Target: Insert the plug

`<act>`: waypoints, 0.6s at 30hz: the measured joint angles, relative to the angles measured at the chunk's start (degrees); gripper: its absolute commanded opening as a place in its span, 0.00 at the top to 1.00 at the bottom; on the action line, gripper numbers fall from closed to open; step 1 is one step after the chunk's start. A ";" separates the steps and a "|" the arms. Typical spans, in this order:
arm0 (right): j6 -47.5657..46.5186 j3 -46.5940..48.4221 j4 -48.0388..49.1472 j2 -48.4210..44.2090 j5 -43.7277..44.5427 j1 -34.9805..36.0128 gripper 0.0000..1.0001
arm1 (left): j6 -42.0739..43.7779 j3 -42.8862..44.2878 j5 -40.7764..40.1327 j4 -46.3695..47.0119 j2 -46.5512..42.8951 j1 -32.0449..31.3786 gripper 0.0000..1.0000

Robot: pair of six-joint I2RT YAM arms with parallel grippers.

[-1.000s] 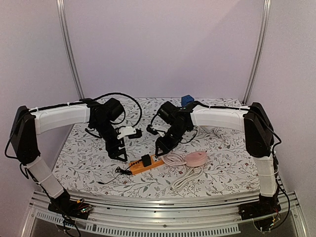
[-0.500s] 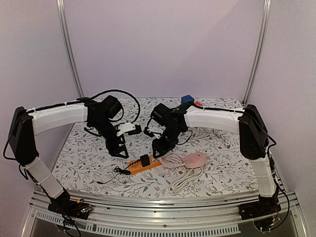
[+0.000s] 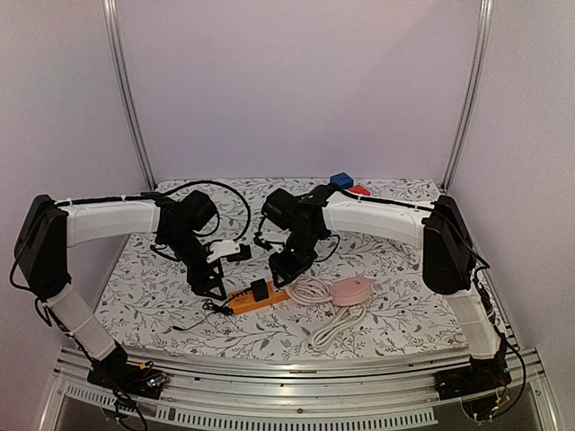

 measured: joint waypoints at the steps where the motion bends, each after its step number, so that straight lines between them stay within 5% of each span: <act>1: 0.00 0.00 0.02 0.02 0.00 0.00 0.82 | -0.22 0.35 0.85 -0.02 0.00 0.07 0.17; 5: 0.46 0.26 -0.04 0.11 0.79 0.04 0.63 | -2.47 5.14 4.59 0.13 0.00 0.09 0.16; 18: 3.06 0.28 3.63 1.62 1.40 0.59 0.56 | -4.35 7.17 5.29 2.64 0.20 0.11 0.16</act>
